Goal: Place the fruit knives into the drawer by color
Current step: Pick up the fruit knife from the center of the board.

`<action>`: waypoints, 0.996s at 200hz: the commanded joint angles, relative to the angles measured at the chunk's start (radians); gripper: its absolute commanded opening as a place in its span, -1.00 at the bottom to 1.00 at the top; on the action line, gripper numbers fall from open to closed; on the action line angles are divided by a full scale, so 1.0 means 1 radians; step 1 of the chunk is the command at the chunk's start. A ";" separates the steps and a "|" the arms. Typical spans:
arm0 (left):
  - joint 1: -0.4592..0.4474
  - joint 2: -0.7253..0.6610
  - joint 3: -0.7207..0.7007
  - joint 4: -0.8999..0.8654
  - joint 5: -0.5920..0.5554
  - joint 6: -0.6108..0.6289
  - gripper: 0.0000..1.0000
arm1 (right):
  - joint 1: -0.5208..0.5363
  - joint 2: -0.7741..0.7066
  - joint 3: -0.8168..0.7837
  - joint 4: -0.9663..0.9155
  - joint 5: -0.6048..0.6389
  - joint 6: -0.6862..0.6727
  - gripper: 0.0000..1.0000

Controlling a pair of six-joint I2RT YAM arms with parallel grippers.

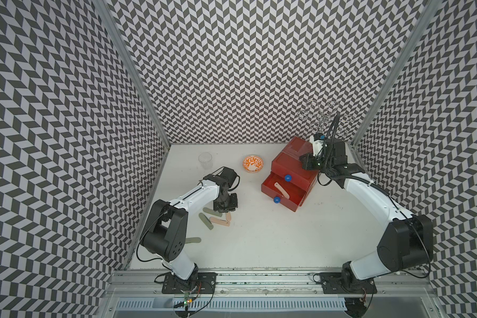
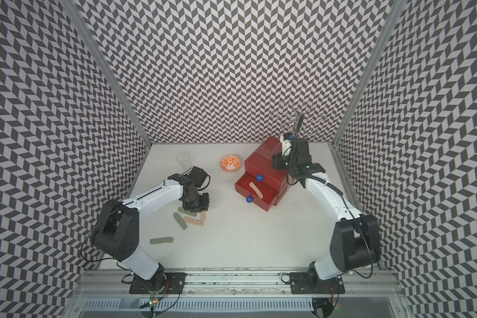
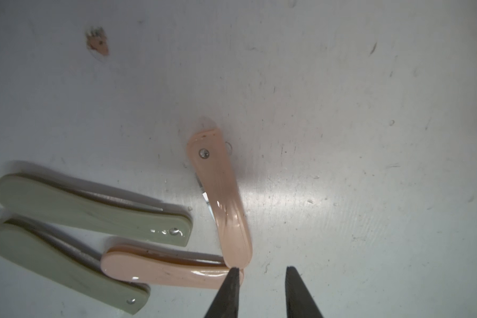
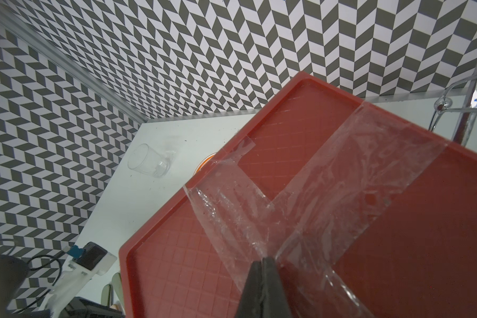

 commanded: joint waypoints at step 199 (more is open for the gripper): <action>0.035 0.142 0.042 0.025 -0.082 0.070 -0.39 | -0.003 0.060 -0.064 -0.228 0.028 -0.013 -0.98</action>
